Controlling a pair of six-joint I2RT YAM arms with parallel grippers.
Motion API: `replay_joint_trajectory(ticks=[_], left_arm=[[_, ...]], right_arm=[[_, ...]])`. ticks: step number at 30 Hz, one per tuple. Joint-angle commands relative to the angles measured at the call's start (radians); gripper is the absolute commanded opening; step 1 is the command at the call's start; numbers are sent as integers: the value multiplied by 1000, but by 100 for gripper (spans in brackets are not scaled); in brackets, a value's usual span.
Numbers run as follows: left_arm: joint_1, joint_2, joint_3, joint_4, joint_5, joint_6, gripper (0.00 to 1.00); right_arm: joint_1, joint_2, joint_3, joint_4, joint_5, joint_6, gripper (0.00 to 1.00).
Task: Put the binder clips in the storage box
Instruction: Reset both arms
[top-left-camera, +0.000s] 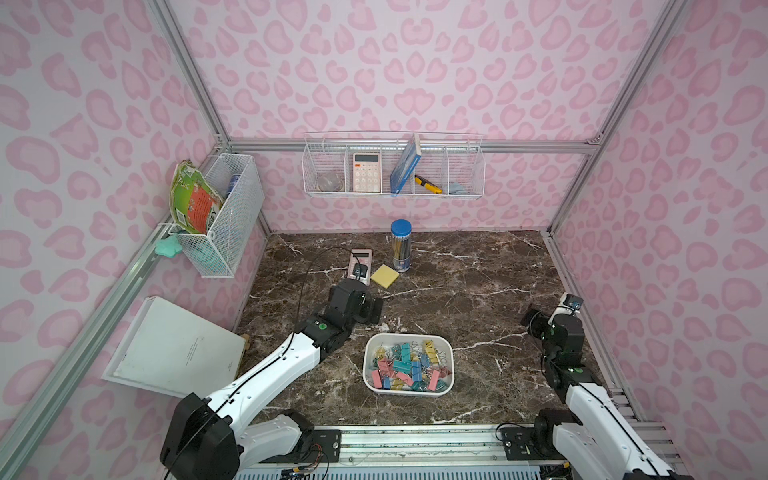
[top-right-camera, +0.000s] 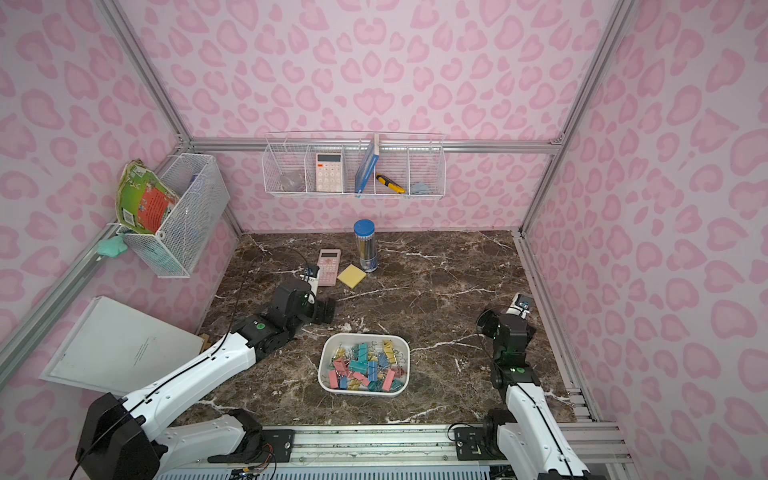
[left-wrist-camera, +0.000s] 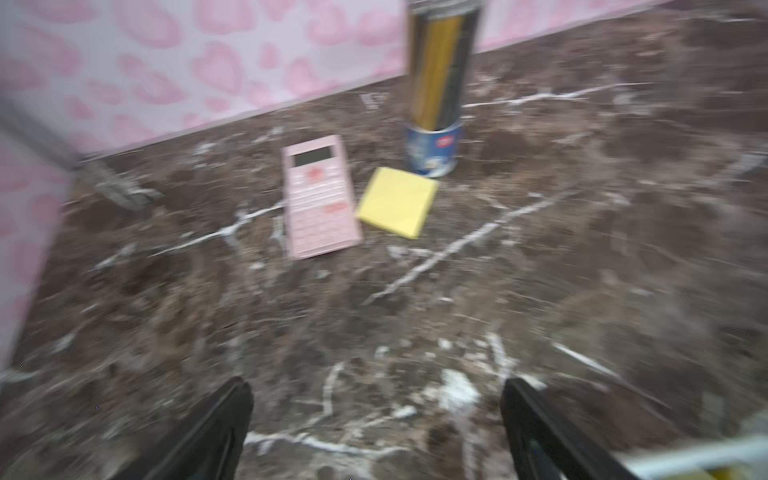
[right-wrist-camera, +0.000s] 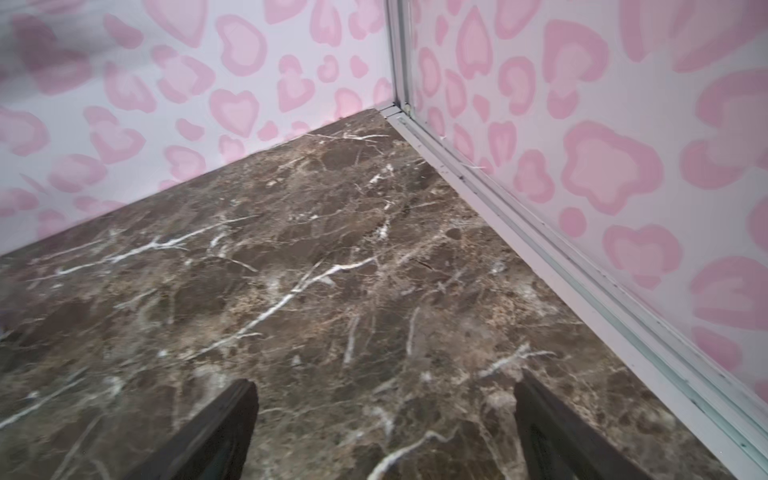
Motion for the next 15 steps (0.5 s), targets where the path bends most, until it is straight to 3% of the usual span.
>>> replay_joint_trajectory(ticks=[1, 5, 11, 15], left_arm=[[80, -1, -57, 107, -322, -44, 98], [202, -4, -173, 254, -296, -15, 98], [415, -31, -395, 629, 56, 79, 98], [511, 77, -454, 835, 224, 71, 98]], right_arm=[[-10, 67, -59, 362, 80, -69, 98], [-11, 312, -12, 548, 8, -166, 98], [-1, 652, 9, 914, -44, -249, 98], [6, 758, -88, 1216, -107, -289, 99]])
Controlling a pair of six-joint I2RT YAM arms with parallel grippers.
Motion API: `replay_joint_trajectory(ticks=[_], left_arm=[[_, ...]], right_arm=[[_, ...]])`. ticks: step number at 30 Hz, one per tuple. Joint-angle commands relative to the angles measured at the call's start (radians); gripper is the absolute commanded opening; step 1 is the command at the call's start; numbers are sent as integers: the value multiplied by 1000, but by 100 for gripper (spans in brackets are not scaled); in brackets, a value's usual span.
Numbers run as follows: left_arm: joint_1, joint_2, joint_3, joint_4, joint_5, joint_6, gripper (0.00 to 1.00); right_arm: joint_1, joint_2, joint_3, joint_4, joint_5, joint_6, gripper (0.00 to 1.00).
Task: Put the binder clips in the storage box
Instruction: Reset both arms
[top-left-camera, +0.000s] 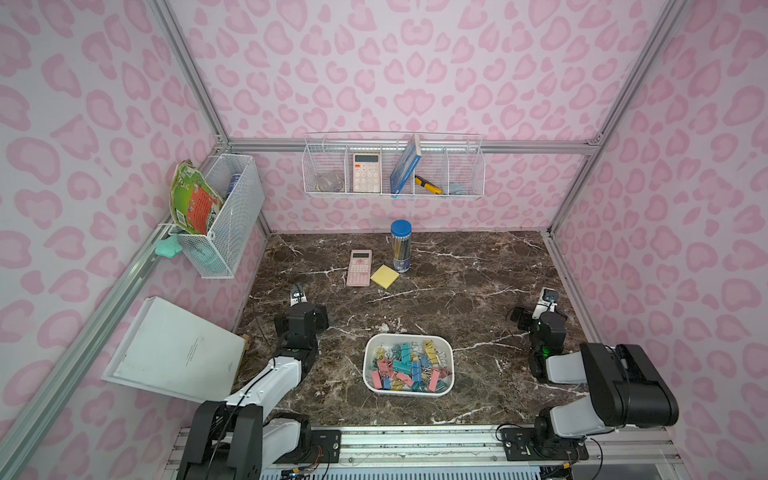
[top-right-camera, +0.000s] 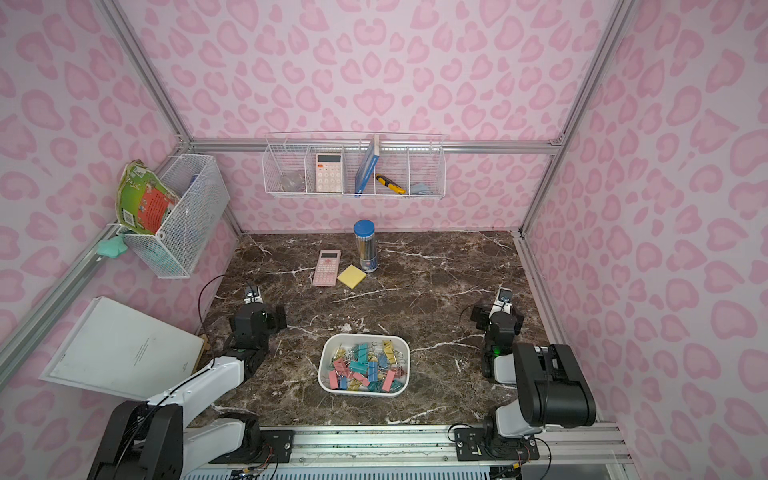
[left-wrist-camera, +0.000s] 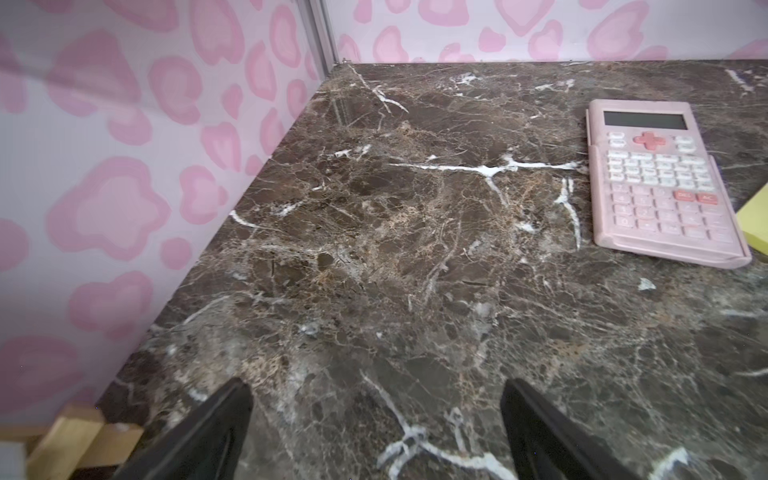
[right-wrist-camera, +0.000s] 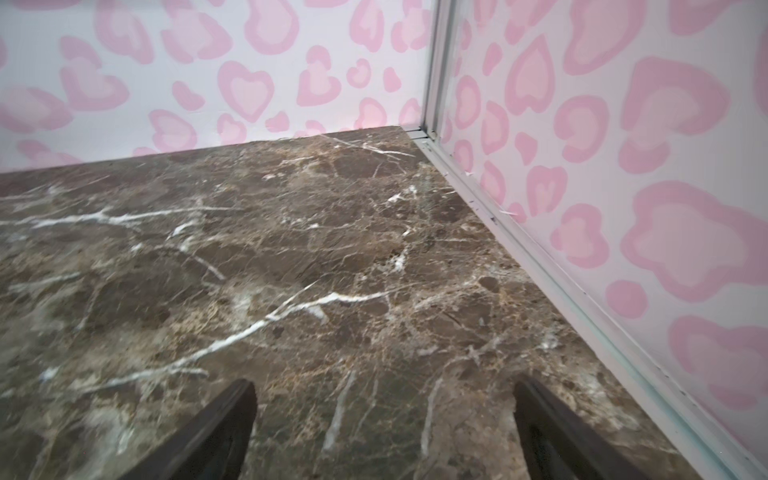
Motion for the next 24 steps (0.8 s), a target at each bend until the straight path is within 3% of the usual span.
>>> replay_joint_trajectory(ticks=[1, 4, 7, 8, 13, 24], left_arm=[[55, 103, -23, 298, 204, 9, 98], [89, 247, 16, 390, 241, 6, 99], [145, 389, 31, 519, 315, -5, 99], [156, 395, 24, 544, 336, -2, 99], [160, 347, 100, 312, 300, -58, 99], [160, 347, 97, 319, 301, -57, 99]], right_arm=[[2, 30, -39, 313, -54, -49, 99], [-11, -1, -4, 193, -64, -29, 99], [-1, 18, 0, 215, -58, -45, 99], [6, 24, -3, 230, -49, -54, 99], [11, 31, -3, 246, -36, -57, 99], [28, 33, 1, 243, -18, -71, 99]])
